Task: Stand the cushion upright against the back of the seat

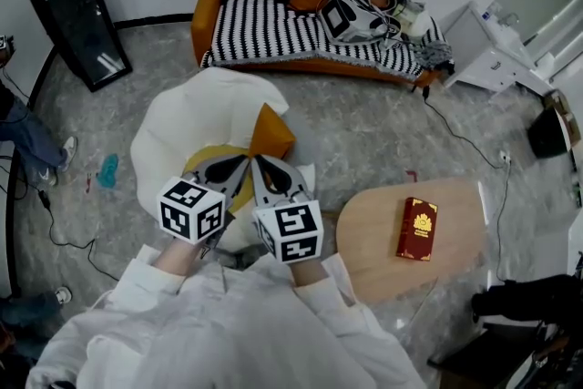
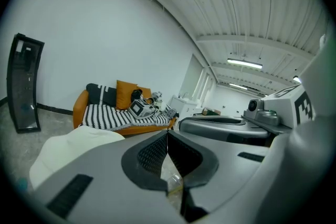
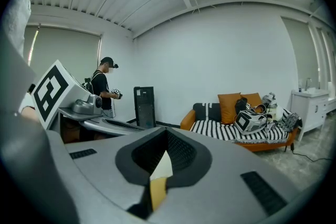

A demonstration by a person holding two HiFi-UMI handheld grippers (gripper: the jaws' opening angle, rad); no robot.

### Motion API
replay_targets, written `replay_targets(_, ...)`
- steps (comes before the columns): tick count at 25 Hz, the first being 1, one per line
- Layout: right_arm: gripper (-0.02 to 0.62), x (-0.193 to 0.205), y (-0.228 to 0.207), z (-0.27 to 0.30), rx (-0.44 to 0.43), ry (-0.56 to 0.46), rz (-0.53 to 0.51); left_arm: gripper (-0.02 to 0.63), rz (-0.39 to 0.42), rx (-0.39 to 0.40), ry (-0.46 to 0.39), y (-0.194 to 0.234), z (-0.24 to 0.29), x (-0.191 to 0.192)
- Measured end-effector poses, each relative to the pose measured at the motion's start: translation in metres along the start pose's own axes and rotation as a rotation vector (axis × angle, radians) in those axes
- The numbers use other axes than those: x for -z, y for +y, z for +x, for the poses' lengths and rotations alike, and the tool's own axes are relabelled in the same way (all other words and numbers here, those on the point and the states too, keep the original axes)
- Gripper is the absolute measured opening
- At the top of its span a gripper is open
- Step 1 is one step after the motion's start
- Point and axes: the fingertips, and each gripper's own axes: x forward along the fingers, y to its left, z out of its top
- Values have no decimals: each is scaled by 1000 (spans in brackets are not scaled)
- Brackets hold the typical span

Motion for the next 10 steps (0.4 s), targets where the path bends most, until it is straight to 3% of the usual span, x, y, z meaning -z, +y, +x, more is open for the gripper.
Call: replay_targets(10,11,0,-2,-3,4,17,-7,8,0,5,-7,-3,5,-5)
